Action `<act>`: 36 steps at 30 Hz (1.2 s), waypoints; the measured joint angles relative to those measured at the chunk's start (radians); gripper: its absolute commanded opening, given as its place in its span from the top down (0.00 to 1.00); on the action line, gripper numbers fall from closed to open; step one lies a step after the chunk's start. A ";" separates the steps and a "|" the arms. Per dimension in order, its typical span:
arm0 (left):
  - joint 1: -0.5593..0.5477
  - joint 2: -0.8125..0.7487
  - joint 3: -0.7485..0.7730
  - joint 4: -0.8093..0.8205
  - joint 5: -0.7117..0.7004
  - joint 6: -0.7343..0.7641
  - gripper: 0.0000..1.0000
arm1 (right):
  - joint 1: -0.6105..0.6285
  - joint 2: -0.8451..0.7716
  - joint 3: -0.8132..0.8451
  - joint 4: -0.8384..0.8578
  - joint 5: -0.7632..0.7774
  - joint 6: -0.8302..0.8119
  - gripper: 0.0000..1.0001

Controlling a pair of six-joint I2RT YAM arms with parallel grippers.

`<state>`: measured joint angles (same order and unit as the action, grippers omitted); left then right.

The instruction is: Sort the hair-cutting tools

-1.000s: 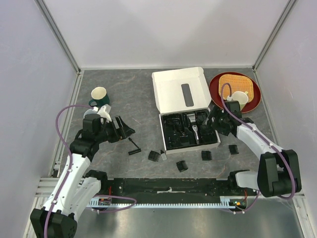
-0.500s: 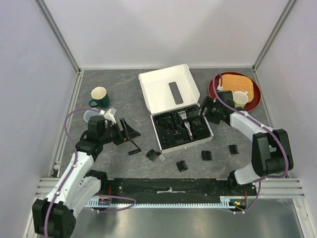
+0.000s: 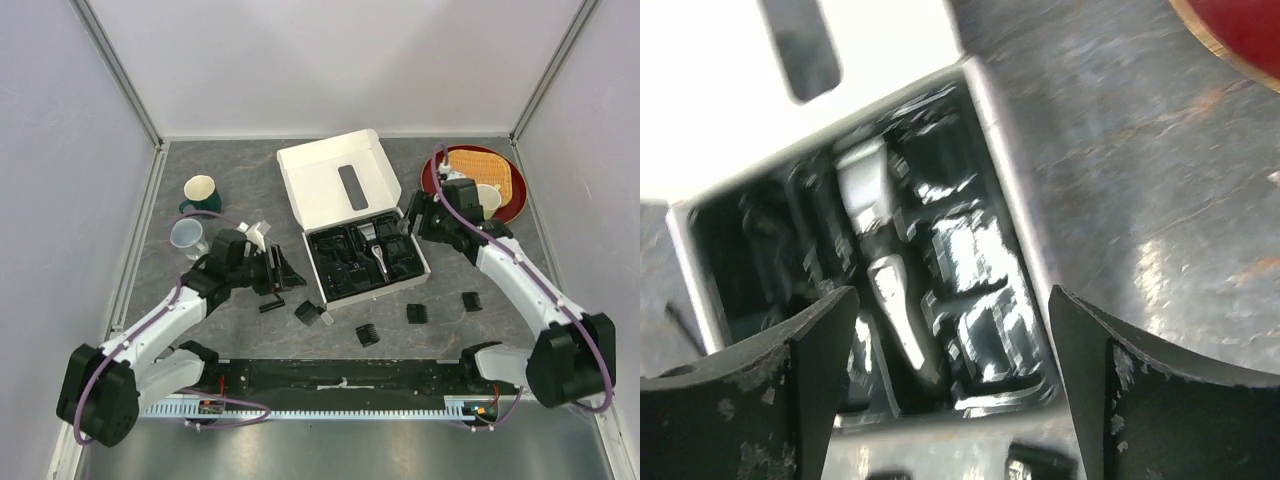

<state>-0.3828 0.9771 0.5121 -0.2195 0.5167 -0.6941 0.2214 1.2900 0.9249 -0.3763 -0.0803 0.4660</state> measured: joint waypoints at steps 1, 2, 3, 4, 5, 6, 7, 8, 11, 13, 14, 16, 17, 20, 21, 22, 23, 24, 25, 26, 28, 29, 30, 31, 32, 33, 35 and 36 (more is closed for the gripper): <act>-0.027 0.022 0.002 0.012 -0.005 -0.004 0.46 | 0.023 -0.027 -0.001 -0.017 0.008 -0.011 0.17; -0.054 0.050 0.005 0.024 -0.013 -0.010 0.49 | 0.058 -0.057 -0.002 -0.037 0.010 -0.022 0.19; -0.072 0.075 0.005 0.037 -0.018 -0.016 0.55 | 0.098 -0.085 -0.004 -0.052 0.007 -0.030 0.20; -0.080 0.092 0.005 0.047 -0.021 -0.021 0.58 | 0.143 -0.112 -0.009 -0.059 0.003 -0.037 0.21; -0.086 0.112 0.005 0.056 -0.025 -0.025 0.65 | 0.184 -0.135 -0.017 -0.064 -0.002 -0.041 0.25; -0.090 0.130 0.006 0.066 -0.029 -0.029 0.75 | 0.221 -0.154 -0.029 -0.067 -0.013 -0.044 0.29; -0.093 0.148 0.006 0.074 -0.036 -0.034 0.79 | 0.255 -0.170 -0.043 -0.067 -0.021 -0.044 0.37; -0.098 0.164 0.009 0.084 -0.042 -0.039 0.82 | 0.279 -0.180 -0.057 -0.067 -0.029 -0.046 0.46; -0.110 0.227 0.035 0.099 -0.048 -0.040 0.84 | 0.362 -0.211 -0.133 -0.043 -0.060 -0.034 0.53; -0.117 0.270 0.060 0.105 -0.050 -0.039 0.84 | 0.423 -0.216 -0.183 -0.025 -0.079 -0.018 0.54; -0.121 0.295 0.076 0.109 -0.053 -0.039 0.84 | 0.455 -0.213 -0.202 -0.014 -0.083 -0.010 0.54; -0.127 0.341 0.102 0.120 -0.061 -0.039 0.84 | 0.518 -0.194 -0.225 0.008 -0.086 0.002 0.54; -0.130 0.360 0.112 0.122 -0.066 -0.038 0.84 | 0.555 -0.178 -0.227 0.020 -0.083 0.008 0.53; -0.132 0.411 0.137 0.126 -0.071 -0.038 0.84 | 0.653 -0.109 -0.225 0.071 -0.061 0.018 0.51; -0.133 0.427 0.144 0.126 -0.072 -0.037 0.84 | 0.681 -0.080 -0.222 0.081 -0.052 0.021 0.50; -0.134 0.441 0.150 0.126 -0.072 -0.037 0.83 | 0.703 -0.055 -0.218 0.088 -0.042 0.021 0.48; -0.136 0.452 0.155 0.126 -0.073 -0.036 0.83 | 0.729 -0.019 -0.209 0.092 -0.030 0.024 0.47; -0.137 0.465 0.161 0.124 -0.073 -0.033 0.82 | 0.754 0.025 -0.195 0.094 -0.016 0.029 0.46; -0.138 0.473 0.167 0.125 -0.074 -0.030 0.82 | 0.768 0.050 -0.187 0.097 -0.008 0.031 0.44; -0.138 0.487 0.175 0.124 -0.074 -0.026 0.81 | 0.791 0.088 -0.171 0.099 0.008 0.035 0.43; -0.141 0.508 0.188 0.126 -0.073 -0.020 0.79 | 0.819 0.132 -0.150 0.102 0.027 0.041 0.39; -0.142 0.513 0.193 0.126 -0.072 -0.018 0.77 | 0.830 0.146 -0.141 0.103 0.038 0.043 0.38; -0.143 0.518 0.196 0.127 -0.072 -0.016 0.75 | 0.842 0.160 -0.131 0.105 0.051 0.044 0.37; -0.143 0.521 0.198 0.130 -0.072 -0.013 0.73 | 0.853 0.171 -0.121 0.107 0.061 0.047 0.35; -0.143 0.521 0.199 0.132 -0.072 -0.011 0.71 | 0.864 0.180 -0.112 0.110 0.073 0.047 0.35; -0.143 0.521 0.199 0.134 -0.074 -0.009 0.69 | 0.871 0.183 -0.107 0.112 0.080 0.048 0.34; -0.143 0.521 0.199 0.136 -0.081 -0.003 0.65 | 0.885 0.189 -0.098 0.117 0.097 0.047 0.34; -0.143 0.519 0.199 0.136 -0.091 0.000 0.65 | 0.891 0.193 -0.093 0.118 0.105 0.047 0.34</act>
<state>-0.5262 1.4960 0.7113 -0.0834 0.4255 -0.6945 1.1126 1.4830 0.8314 -0.2581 0.0246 0.5129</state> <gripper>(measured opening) 0.316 0.657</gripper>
